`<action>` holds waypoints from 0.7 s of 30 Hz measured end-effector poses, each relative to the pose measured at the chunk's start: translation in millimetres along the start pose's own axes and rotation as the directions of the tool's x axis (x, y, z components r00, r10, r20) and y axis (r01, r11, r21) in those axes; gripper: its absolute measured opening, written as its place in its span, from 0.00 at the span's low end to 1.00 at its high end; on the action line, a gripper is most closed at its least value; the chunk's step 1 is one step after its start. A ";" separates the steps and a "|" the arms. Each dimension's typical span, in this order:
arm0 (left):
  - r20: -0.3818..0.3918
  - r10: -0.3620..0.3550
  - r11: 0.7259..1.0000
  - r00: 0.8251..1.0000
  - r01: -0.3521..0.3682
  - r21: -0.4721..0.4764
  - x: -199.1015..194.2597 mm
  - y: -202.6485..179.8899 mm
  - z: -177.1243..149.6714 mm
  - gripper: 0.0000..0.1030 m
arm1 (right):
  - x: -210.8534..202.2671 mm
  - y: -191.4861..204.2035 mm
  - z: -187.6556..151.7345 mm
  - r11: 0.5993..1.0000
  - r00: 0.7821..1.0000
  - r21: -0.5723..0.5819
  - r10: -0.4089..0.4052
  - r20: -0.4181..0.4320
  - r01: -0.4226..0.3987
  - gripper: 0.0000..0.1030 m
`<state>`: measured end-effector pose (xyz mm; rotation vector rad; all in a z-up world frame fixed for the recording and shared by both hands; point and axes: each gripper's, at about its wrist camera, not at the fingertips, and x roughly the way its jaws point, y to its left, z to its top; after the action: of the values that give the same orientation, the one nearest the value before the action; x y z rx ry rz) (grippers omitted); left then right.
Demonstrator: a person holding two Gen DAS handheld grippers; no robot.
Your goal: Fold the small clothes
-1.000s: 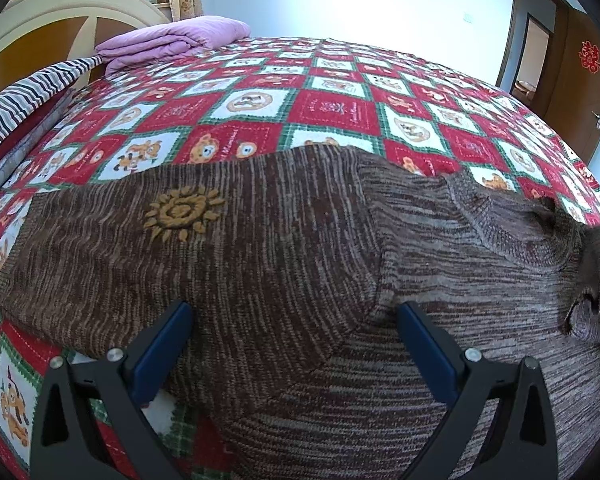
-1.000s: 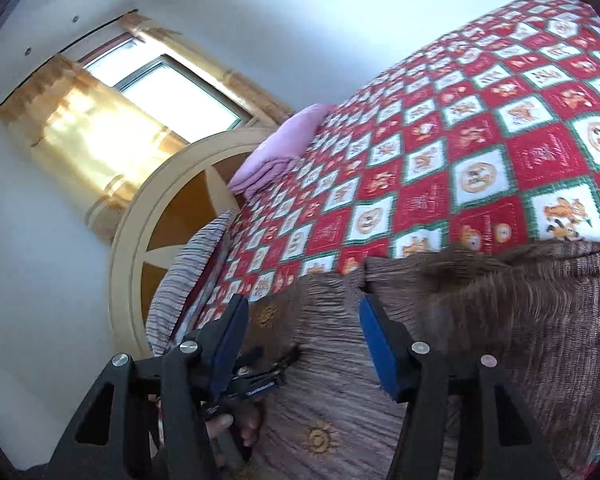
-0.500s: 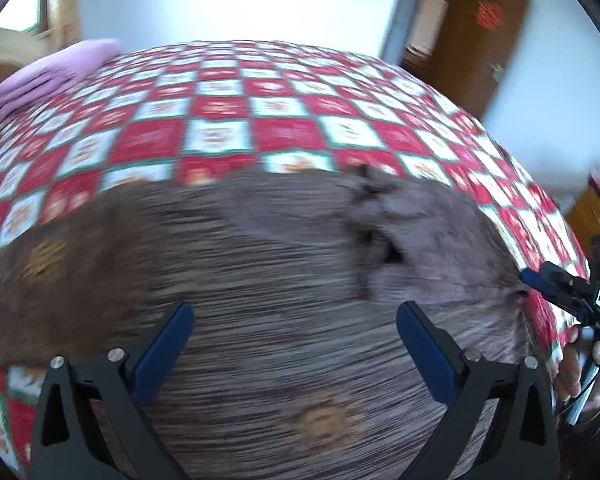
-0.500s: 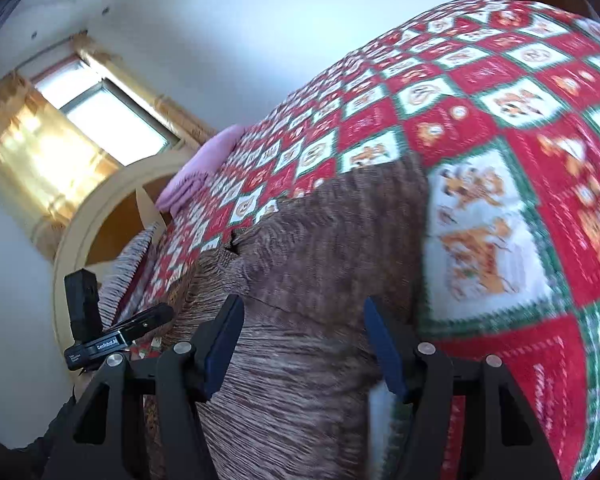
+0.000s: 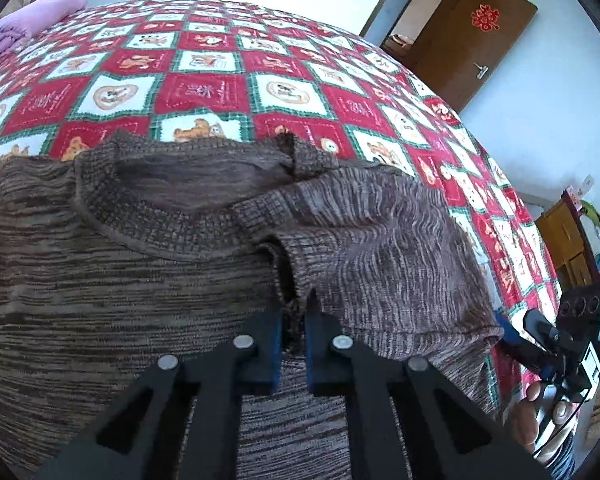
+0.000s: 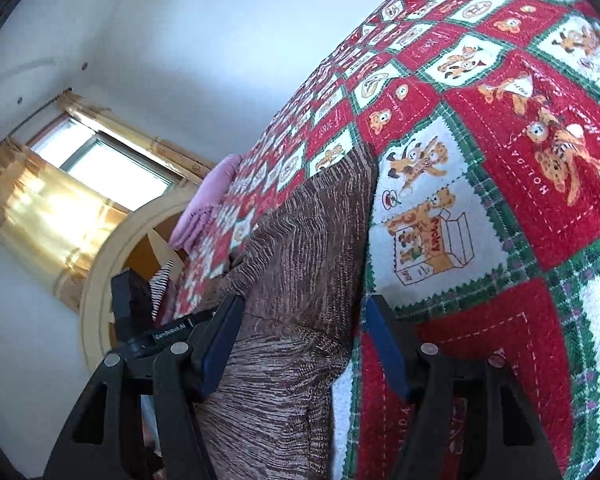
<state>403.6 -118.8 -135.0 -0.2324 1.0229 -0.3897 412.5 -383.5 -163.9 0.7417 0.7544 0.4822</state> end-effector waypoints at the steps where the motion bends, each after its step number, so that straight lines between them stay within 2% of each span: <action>1: 0.010 -0.007 1.000 1.000 0.006 0.010 -3.5 -1.2 -0.1 0.06 | 0.0 2.1 -0.5 1.000 1.000 -0.008 -0.006 0.000 0.006 0.64; 3: 0.040 -0.014 1.000 0.999 0.013 0.017 -13.7 -2.4 0.9 0.06 | 0.3 3.8 -2.2 1.000 1.000 -0.015 -0.010 0.002 0.010 0.64; 4: 0.043 -0.043 0.999 0.998 0.044 -0.004 -21.4 -0.5 1.4 0.06 | -1.7 2.1 -2.3 1.000 1.000 -0.014 -0.008 0.003 0.008 0.64; 9: 0.003 -0.112 0.990 0.994 0.111 -0.089 -45.3 7.8 -8.1 0.06 | -2.2 3.7 -4.1 1.000 1.000 -0.007 -0.005 0.008 0.005 0.64; 11: -0.045 -0.101 0.990 0.994 0.096 -0.102 -38.1 10.3 -17.0 0.06 | -2.1 4.4 -4.5 1.000 1.000 -0.012 -0.009 0.008 0.009 0.64; 13: -0.124 -0.047 0.992 0.991 0.032 -0.118 -17.4 13.5 -26.6 0.08 | -3.8 4.5 -4.8 1.000 1.000 -0.013 -0.009 0.009 0.009 0.64; 14: -0.132 -0.036 0.993 0.991 0.020 -0.121 -9.1 17.2 -30.8 0.14 | -3.9 4.5 -4.8 1.000 1.000 -0.012 -0.009 0.009 0.009 0.64; 16: -0.065 -0.045 0.991 0.997 0.036 -0.127 -11.9 21.5 -31.0 0.15 | -4.1 4.5 -5.2 1.000 1.000 -0.012 -0.007 0.008 0.007 0.64; 18: -0.051 -0.052 0.990 0.997 0.045 -0.133 -16.4 22.8 -27.6 0.20 | -4.3 4.5 -5.4 1.000 1.000 -0.011 -0.005 0.009 0.005 0.64; 20: -0.003 -0.039 0.990 0.999 0.038 -0.136 -26.1 25.5 -21.2 0.44 | -3.7 4.1 -5.3 1.000 1.000 -0.011 -0.008 0.006 0.008 0.64; 21: 0.031 -0.036 0.990 0.999 0.040 -0.136 -31.5 27.9 -17.1 0.52 | -3.3 4.5 -5.4 1.000 1.000 -0.012 -0.011 0.004 0.011 0.64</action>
<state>380.0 -80.4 -129.2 -0.3795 1.0198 -0.3501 405.7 -380.3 -161.8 0.7269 0.7510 0.4750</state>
